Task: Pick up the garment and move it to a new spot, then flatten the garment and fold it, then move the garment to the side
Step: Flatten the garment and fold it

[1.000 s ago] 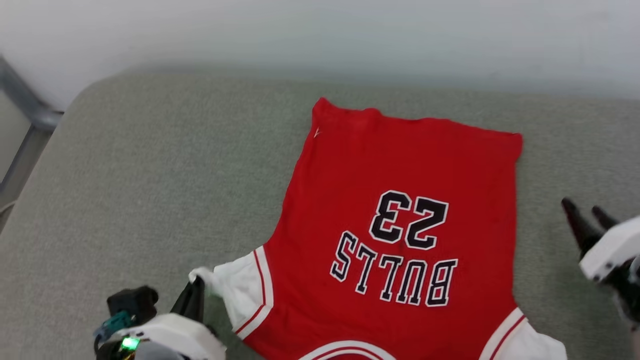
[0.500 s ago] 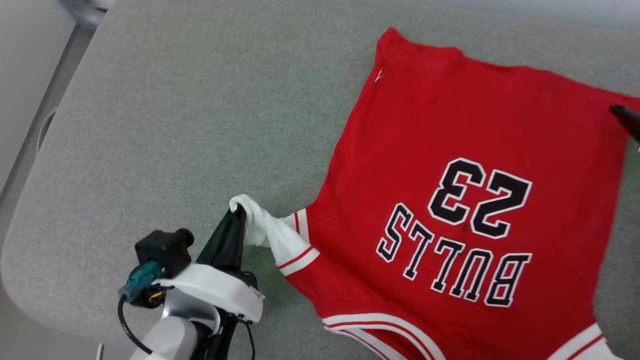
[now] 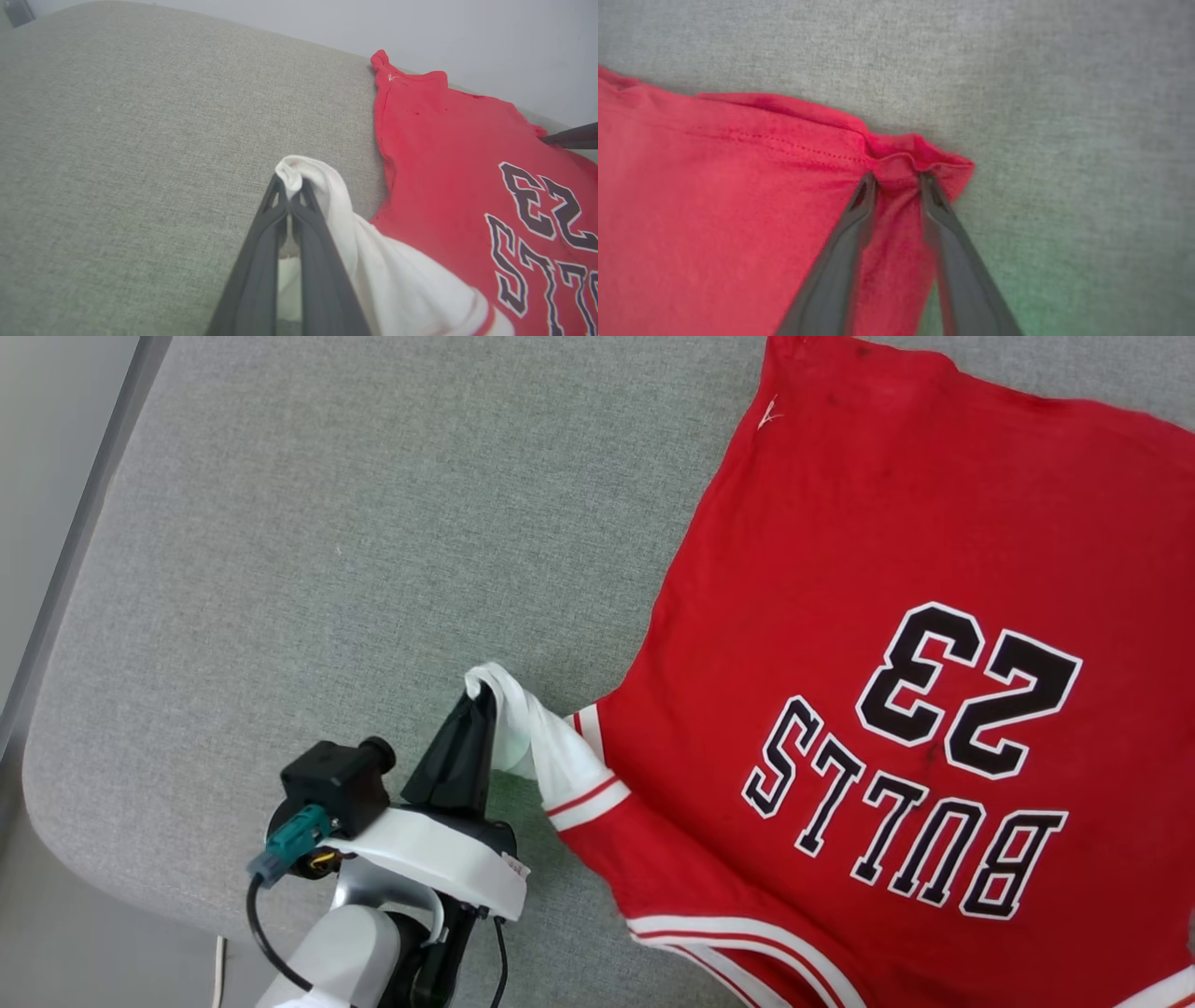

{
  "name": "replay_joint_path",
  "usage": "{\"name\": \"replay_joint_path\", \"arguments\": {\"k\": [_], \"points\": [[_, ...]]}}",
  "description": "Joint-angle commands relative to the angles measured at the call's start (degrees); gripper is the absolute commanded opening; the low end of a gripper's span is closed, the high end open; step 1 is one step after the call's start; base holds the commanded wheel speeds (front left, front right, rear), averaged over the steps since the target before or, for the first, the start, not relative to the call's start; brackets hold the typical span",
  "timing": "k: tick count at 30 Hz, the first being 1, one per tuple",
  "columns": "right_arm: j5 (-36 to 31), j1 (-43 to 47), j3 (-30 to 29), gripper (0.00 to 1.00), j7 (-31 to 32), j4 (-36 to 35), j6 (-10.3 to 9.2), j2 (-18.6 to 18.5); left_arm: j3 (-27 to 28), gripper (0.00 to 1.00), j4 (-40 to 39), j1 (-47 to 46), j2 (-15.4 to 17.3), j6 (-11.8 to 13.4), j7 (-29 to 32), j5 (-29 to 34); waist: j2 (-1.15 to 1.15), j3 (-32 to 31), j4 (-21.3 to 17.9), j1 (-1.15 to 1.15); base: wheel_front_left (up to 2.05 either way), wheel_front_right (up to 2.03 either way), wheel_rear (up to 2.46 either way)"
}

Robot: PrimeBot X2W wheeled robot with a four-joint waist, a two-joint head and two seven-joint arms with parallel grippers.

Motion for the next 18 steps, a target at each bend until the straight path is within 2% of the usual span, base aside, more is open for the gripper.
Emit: {"name": "replay_joint_path", "arguments": {"k": [1, 6, 11, 13, 18], "points": [[-0.79, 6.45, 0.61, 0.00, 4.14, 5.92, -0.09, 3.55, -0.40, 0.00, 0.60, -0.52, 0.33, -0.19, 0.18, 0.37, 0.00, -0.32, -0.02, 0.01, 0.00, 0.00, 0.00], [-1.58, 4.73, -0.50, 0.00, 2.71, 4.88, -0.07, 2.77, -0.22, 0.00, 2.64, 0.29, 0.66, 0.11, 0.03, 0.00, 0.00, -2.95, -0.92, 0.01, 0.00, 0.00, 0.00], [-1.25, 4.34, -1.02, 0.00, -0.12, 2.81, -0.11, -0.20, 0.24, 0.00, 4.67, 1.60, 1.49, 0.57, 0.10, -0.18, 0.00, -7.69, -2.73, 0.01, 0.00, 0.00, 0.00], [-1.51, 5.42, -0.33, 0.00, -1.64, 1.19, -0.11, -1.44, 0.27, 0.00, 5.36, 2.40, 1.98, 0.90, 0.28, -0.18, 0.00, -9.83, -3.62, 0.01, 0.00, 0.00, 0.00], [1.86, 12.12, -0.02, 0.00, -4.69, -3.59, -0.10, -0.97, 1.85, 0.00, 6.23, 4.83, 3.59, 2.08, 0.61, -1.18, 0.00, -14.81, -7.49, 0.01, 0.00, 0.00, 0.00]]}}
